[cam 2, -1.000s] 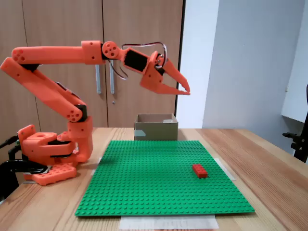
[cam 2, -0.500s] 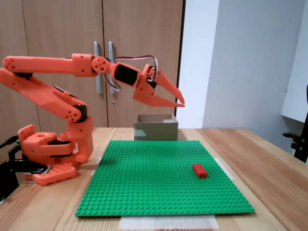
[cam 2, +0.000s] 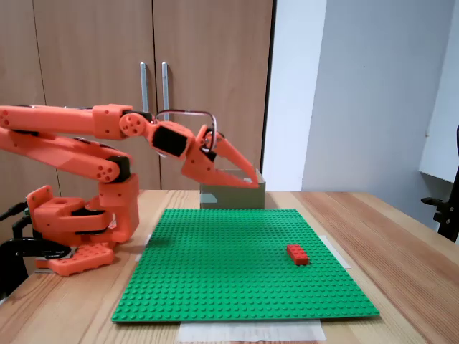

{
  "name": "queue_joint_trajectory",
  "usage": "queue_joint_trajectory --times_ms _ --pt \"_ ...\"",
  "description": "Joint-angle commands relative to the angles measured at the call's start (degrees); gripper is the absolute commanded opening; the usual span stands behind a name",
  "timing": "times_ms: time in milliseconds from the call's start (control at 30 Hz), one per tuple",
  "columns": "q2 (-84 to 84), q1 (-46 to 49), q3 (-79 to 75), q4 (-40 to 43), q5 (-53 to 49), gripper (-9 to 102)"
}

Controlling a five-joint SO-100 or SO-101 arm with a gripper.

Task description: Pick the yellow lego block and put it in the box.

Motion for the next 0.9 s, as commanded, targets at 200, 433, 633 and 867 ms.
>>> queue_joint_trajectory --times_ms 200,433,633,867 --pt "12.0 0.4 4.7 11.9 1.8 -1" --pt "18.8 0.4 6.9 21.4 -0.7 -1" --pt "21.0 0.4 8.3 24.7 0.4 -1" --pt "23.3 0.2 11.1 24.6 1.2 -1"
